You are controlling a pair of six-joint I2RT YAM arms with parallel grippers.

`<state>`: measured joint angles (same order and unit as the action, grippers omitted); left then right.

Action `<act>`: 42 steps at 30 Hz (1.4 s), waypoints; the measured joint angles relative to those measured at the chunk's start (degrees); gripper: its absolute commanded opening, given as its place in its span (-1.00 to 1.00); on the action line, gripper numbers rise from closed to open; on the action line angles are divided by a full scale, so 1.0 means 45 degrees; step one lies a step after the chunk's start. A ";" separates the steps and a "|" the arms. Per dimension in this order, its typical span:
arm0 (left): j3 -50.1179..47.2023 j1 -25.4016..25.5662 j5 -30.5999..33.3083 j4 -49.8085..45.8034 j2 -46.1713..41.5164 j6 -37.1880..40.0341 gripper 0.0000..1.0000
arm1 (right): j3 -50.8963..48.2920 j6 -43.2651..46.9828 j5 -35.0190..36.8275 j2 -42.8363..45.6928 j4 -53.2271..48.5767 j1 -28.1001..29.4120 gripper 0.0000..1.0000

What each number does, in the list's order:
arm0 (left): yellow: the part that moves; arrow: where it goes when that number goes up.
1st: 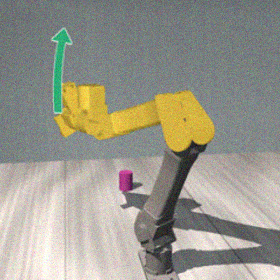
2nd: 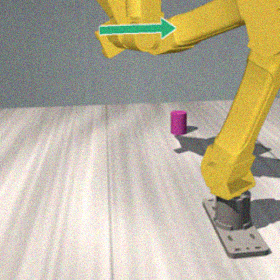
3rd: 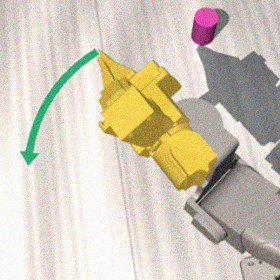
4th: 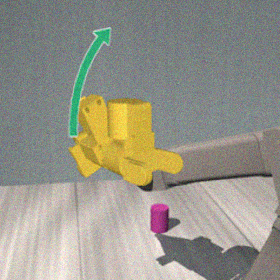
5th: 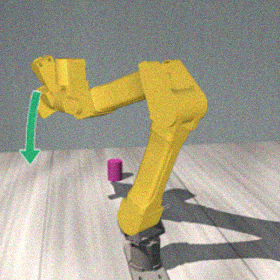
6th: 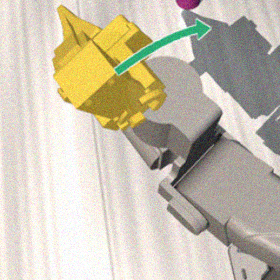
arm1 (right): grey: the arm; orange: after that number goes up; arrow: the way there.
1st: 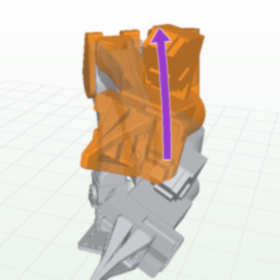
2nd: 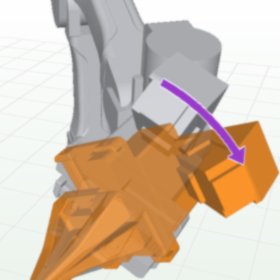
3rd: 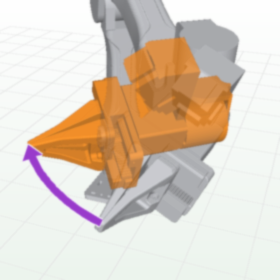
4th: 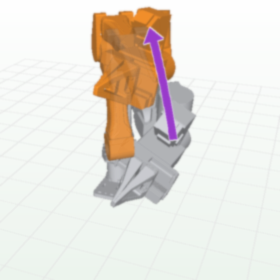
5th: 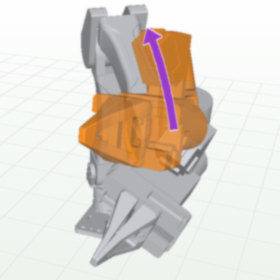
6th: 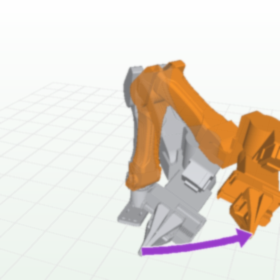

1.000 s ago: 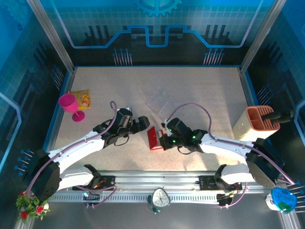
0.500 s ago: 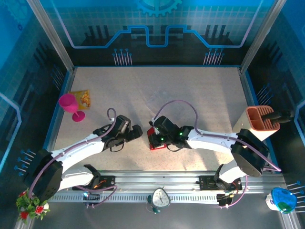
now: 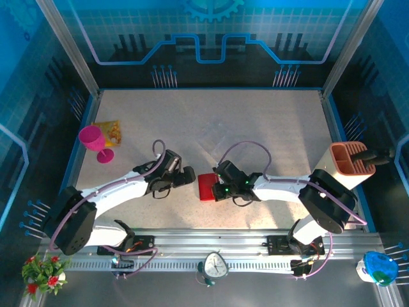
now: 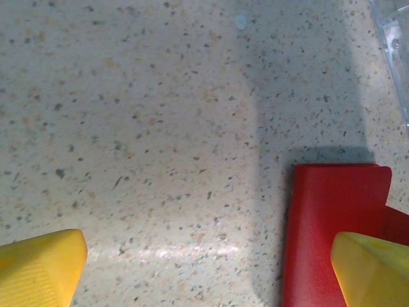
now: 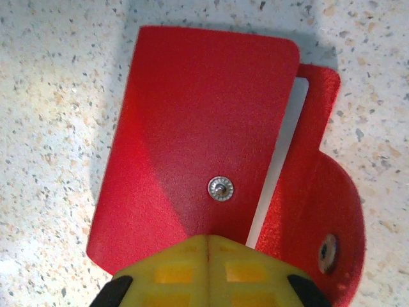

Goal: Put the credit cards into the card holder

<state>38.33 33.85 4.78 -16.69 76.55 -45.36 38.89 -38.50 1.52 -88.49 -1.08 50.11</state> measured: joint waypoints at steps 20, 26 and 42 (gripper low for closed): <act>0.1948 0.1710 0.1345 -0.0908 0.2657 0.1214 0.98 | -0.0962 -0.0597 -0.0151 0.0335 0.1545 -0.0068 -1.00; 0.1948 0.1885 0.1496 -0.0903 0.3211 0.1234 0.99 | -0.0981 -0.0578 -0.0233 0.0782 0.0884 -0.0175 -1.00; 0.2288 0.2545 0.2458 -0.0903 0.3764 0.1452 0.99 | 0.0311 0.0889 -0.0121 0.2191 -0.1982 -0.1817 -0.31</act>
<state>48.62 45.30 15.84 -20.75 93.49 -38.83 40.29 -34.50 0.97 -78.63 -10.00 41.93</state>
